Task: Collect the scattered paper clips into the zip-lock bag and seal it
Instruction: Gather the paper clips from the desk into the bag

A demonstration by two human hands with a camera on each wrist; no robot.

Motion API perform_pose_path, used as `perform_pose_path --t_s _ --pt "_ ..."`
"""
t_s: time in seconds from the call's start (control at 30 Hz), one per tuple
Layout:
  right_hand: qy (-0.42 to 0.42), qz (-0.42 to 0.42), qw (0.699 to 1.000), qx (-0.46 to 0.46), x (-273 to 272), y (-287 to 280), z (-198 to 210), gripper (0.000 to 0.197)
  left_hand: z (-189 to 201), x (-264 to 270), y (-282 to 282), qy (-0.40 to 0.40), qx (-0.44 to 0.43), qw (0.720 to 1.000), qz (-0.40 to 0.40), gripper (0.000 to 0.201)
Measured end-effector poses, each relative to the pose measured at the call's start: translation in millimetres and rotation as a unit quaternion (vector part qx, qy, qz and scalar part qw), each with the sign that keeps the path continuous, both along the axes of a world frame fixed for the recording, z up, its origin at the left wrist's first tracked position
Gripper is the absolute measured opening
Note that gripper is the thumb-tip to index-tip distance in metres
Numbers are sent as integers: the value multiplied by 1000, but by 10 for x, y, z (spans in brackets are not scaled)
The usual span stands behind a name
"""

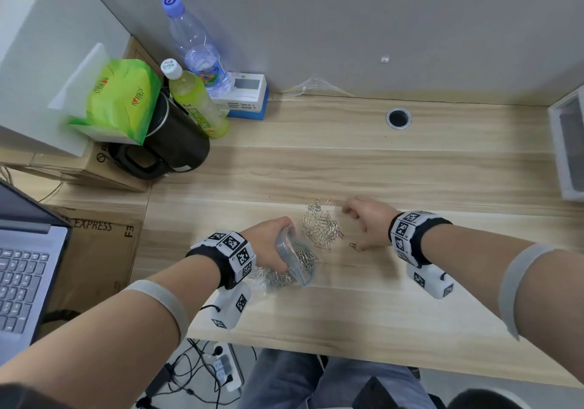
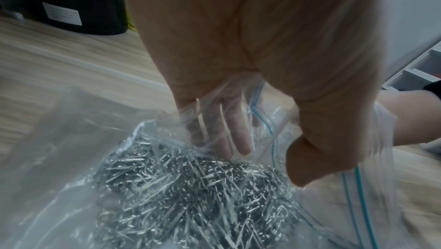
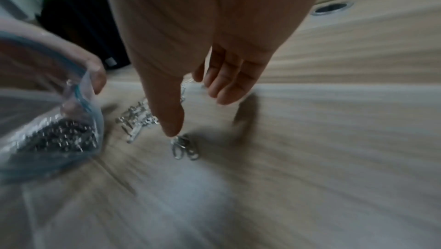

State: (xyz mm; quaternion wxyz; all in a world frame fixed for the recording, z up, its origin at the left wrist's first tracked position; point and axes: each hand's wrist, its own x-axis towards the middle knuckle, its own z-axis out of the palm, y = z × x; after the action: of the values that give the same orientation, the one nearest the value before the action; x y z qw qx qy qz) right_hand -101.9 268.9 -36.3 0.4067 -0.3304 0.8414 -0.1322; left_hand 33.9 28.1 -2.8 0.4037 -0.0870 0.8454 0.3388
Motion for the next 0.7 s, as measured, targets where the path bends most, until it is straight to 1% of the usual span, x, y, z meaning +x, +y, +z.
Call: perform_pose_path --t_s 0.1,0.27,0.33,0.37,0.4,0.47,0.53,0.57,0.63,0.7 --pt "-2 -5 1000 18 34 6 -38 78 -1 -5 -3 0 -1 1000 -2 61" --pt "1 -53 999 -10 132 -202 -114 70 -16 1 -5 6 0 1000 -4 59" --pt "17 -67 997 -16 153 -267 -121 65 -27 4 -10 9 1 1000 -3 59" --pt "32 -73 997 -18 160 -282 -113 66 -27 6 -10 10 2 1000 -1 60" --pt "49 -74 996 -21 165 -290 -103 71 -32 8 -12 9 3 1000 1 60" --pt "79 -69 994 -27 175 -289 -86 89 -42 13 -16 7 8 1000 5 60" --pt "96 -60 993 -25 185 -295 -67 105 -48 17 -21 7 11 1000 8 60" --pt "100 -47 994 -22 194 -309 -63 111 -52 20 -22 7 11 1000 9 60" --pt "94 -17 995 -17 215 -358 -78 116 -66 24 -24 7 17 1000 16 60" --pt "73 -1 997 -18 237 -427 -100 113 -67 29 -27 8 22 999 24 59"
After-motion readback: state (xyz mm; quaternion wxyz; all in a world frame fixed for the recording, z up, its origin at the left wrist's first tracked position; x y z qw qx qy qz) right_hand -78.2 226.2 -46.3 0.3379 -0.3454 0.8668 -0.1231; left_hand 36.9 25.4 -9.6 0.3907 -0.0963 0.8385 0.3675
